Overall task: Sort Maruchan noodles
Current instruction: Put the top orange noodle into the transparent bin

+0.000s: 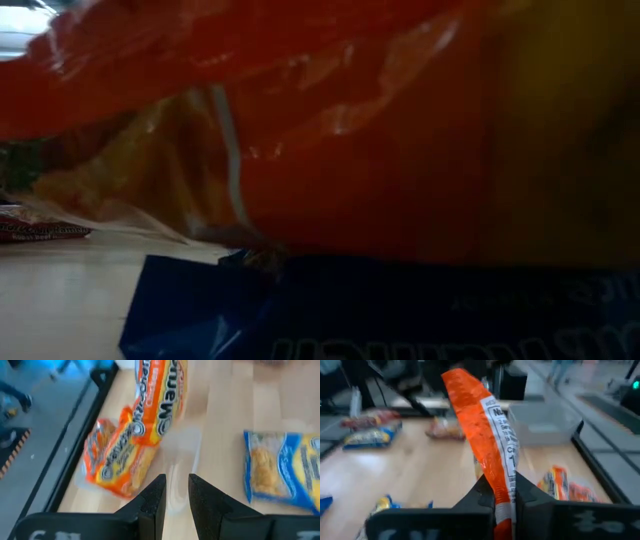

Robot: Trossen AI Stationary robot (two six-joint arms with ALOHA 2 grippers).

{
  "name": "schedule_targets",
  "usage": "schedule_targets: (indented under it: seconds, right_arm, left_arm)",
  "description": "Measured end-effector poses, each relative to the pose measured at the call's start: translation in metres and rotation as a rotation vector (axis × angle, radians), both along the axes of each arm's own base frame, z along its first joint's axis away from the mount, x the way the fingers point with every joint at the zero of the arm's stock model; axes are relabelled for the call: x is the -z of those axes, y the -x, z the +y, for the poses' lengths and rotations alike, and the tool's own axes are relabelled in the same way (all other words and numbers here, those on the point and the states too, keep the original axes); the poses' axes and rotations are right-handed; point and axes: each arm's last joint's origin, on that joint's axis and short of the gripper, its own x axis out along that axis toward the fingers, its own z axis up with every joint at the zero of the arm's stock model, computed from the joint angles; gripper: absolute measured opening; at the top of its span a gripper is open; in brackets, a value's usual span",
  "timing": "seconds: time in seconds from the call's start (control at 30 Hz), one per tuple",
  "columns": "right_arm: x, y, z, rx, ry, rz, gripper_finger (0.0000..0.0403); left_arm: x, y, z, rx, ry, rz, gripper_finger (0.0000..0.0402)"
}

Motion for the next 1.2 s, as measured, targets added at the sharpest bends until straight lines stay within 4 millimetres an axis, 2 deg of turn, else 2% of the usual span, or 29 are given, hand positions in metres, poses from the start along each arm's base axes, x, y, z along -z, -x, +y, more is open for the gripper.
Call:
schedule_targets:
  seconds: [0.13,0.4,0.6,0.8,1.07,1.2]
  right_arm:
    - [0.009,0.007,-0.007,-0.025,-0.056,-0.072,0.0006]
    - [0.012,0.011,-0.006,-0.042,-0.047,-0.117,0.0005]
    - [0.015,0.008,-0.007,-0.033,-0.04,-0.12,0.0005]
    - [0.016,0.002,-0.009,-0.055,-0.057,-0.17,0.0005]
    - [0.018,0.001,-0.01,-0.06,-0.064,-0.171,0.0005]
    - [0.018,-0.004,-0.01,-0.075,-0.065,-0.171,0.0005]
  left_arm:
    - [0.016,-0.003,0.004,-0.012,-0.008,-0.127,0.0076]
    - [0.005,-0.011,0.01,0.024,0.011,-0.353,0.0083]
    - [0.0,-0.017,0.021,0.04,0.027,-0.397,0.0145]
    - [0.016,-0.031,0.03,0.026,0.002,-0.381,0.0207]
    - [0.015,-0.033,0.042,0.014,-0.03,-0.416,0.0218]
    - [0.02,-0.035,0.047,0.095,0.029,-0.424,0.0212]
